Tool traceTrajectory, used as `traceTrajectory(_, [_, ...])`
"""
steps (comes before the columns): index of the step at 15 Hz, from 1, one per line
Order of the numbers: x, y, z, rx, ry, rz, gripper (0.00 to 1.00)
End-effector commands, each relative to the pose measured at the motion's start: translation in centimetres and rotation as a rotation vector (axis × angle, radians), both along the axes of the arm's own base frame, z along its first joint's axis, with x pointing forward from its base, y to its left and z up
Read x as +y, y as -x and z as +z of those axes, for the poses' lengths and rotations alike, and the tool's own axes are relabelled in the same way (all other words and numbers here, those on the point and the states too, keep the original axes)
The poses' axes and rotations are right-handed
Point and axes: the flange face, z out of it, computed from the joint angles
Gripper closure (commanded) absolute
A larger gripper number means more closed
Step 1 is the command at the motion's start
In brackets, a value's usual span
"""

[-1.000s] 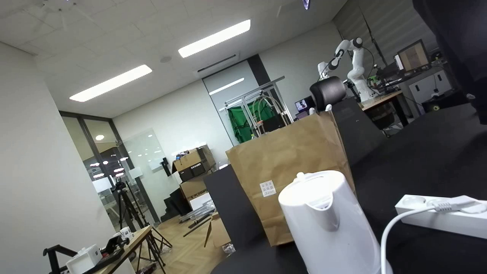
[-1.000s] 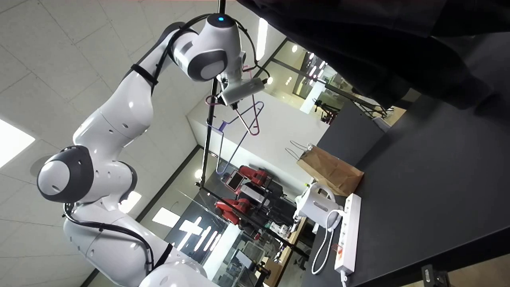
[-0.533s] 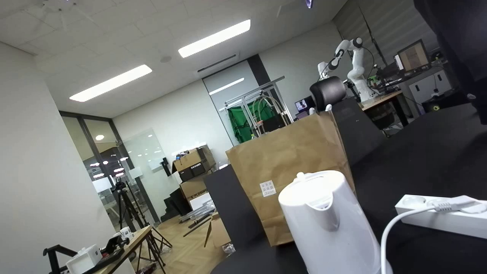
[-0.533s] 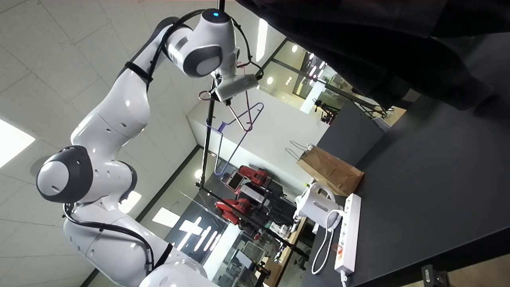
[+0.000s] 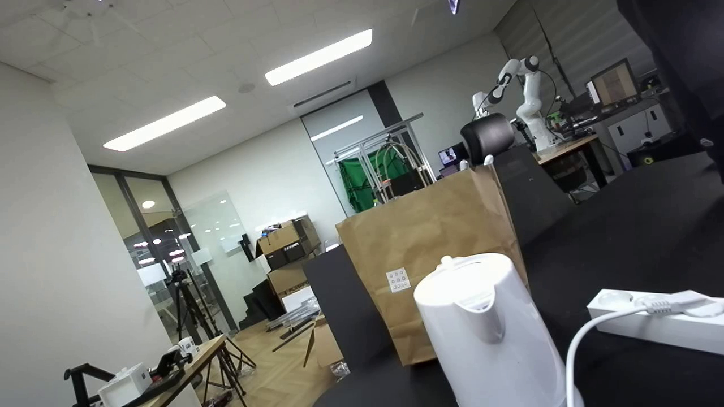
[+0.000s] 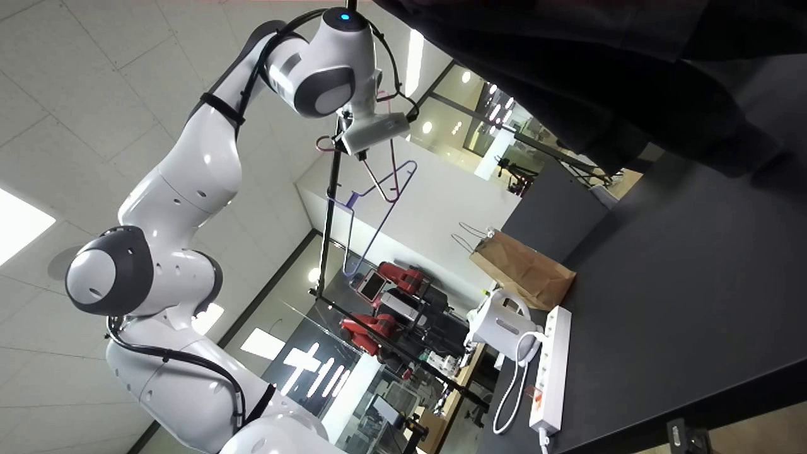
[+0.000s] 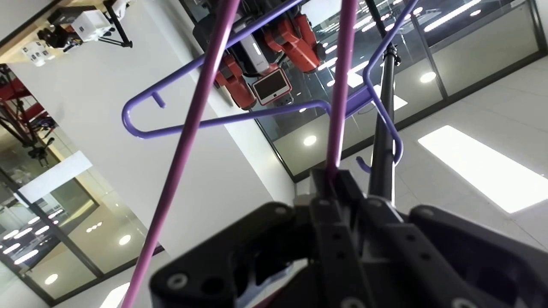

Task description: Put the pink hanger on the rack.

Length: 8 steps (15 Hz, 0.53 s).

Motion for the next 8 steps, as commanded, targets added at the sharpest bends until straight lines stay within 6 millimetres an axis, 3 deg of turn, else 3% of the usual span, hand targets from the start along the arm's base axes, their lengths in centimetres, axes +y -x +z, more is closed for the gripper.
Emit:
traceTrajectory(1, [-1.05, -0.98, 0.37, 0.076, -0.027, 0.003, 0.98])
traceTrajectory(8, [-1.83, -1.39, -0.06, 0.185, -0.063, 0.002, 0.98])
